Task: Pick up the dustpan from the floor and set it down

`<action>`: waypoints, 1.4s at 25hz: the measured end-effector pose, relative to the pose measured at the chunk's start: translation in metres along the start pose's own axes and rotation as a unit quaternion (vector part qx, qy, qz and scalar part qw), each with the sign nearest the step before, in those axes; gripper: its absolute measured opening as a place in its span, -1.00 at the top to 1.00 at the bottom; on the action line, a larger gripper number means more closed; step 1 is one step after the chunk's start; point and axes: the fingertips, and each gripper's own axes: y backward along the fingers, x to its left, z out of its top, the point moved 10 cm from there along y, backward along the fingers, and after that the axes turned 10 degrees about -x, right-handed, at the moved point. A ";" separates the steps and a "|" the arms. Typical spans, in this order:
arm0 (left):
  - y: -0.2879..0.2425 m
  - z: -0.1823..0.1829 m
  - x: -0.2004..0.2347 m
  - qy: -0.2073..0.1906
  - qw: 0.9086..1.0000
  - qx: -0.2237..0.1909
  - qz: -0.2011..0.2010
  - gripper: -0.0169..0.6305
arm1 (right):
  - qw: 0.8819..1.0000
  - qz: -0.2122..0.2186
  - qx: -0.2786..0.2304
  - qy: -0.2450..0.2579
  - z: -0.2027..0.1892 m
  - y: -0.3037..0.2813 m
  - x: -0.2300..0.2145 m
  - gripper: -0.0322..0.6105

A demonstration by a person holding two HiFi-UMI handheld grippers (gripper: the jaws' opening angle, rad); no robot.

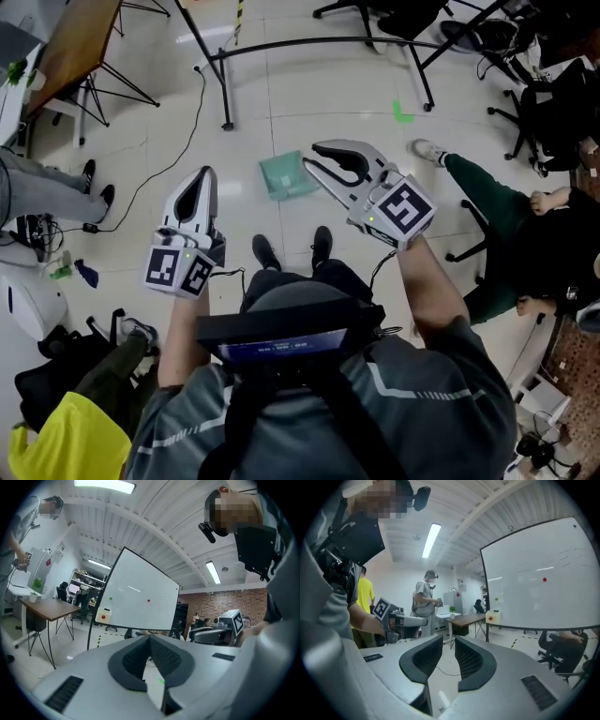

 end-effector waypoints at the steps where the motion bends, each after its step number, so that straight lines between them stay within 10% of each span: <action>1: -0.002 -0.010 0.005 0.004 1.000 0.005 -0.001 0.90 | 1.000 0.008 0.013 0.000 -0.014 -0.005 -0.003 0.62; 22: -0.028 -0.301 0.062 0.060 0.987 0.150 0.002 0.82 | 0.945 0.193 0.260 0.036 -0.330 -0.041 -0.038 0.11; 35: -0.032 -0.402 0.074 0.070 0.979 0.190 0.020 0.82 | 0.914 0.253 0.306 0.078 -0.425 -0.047 -0.038 0.14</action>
